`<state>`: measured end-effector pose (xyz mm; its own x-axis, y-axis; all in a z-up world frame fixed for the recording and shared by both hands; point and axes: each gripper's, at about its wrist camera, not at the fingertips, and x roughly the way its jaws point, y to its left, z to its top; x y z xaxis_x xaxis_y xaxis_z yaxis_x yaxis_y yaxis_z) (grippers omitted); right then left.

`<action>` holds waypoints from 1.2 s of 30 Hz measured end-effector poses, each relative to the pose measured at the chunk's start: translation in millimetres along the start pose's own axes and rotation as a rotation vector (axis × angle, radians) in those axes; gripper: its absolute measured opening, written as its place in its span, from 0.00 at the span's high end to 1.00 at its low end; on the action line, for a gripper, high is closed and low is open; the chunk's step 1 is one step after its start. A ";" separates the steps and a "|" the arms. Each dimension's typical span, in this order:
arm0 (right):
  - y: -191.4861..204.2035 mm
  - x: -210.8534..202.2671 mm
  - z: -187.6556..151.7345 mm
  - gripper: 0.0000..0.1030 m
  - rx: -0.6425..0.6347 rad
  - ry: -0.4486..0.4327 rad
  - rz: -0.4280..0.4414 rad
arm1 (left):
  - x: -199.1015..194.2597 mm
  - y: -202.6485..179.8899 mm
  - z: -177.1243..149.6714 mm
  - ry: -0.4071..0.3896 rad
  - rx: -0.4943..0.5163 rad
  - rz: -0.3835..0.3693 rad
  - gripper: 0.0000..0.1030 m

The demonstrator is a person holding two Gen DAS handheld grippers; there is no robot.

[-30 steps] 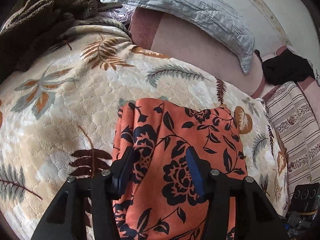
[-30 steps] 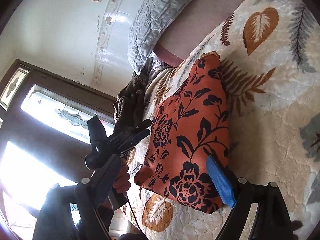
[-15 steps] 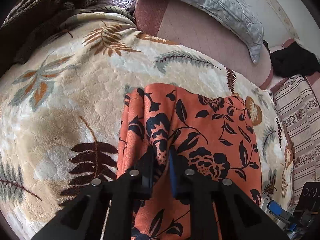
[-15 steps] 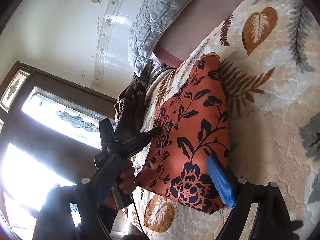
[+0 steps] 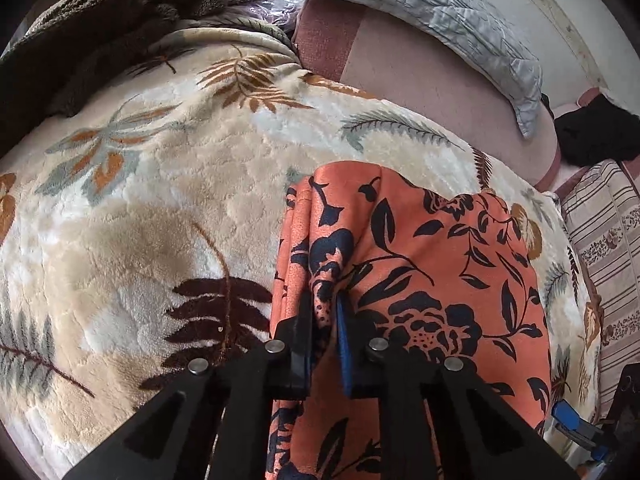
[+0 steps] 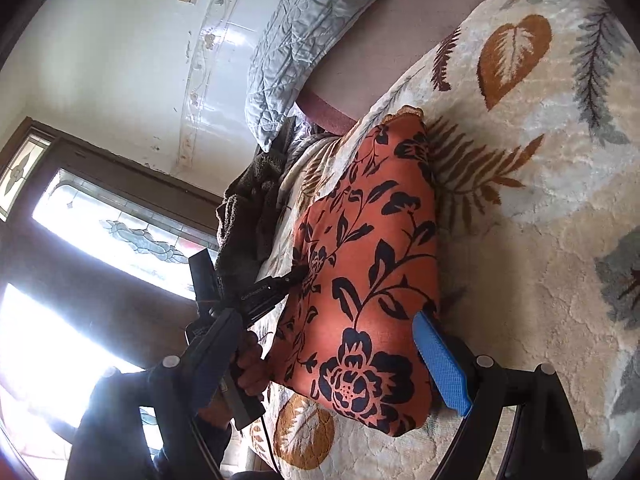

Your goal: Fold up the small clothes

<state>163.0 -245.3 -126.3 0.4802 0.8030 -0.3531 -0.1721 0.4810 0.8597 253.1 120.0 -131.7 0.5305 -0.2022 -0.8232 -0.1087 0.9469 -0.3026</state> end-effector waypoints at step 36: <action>20.9 152.4 126.4 0.10 0.148 0.209 -0.092 | -30.2 -5.3 -70.4 -0.064 -0.069 0.070 0.39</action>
<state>341.3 -157.4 -115.5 0.2976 0.8207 -0.4878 -0.0009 0.5112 0.8595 178.4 103.5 -139.0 0.5723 -0.1180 -0.8115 -0.2033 0.9383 -0.2797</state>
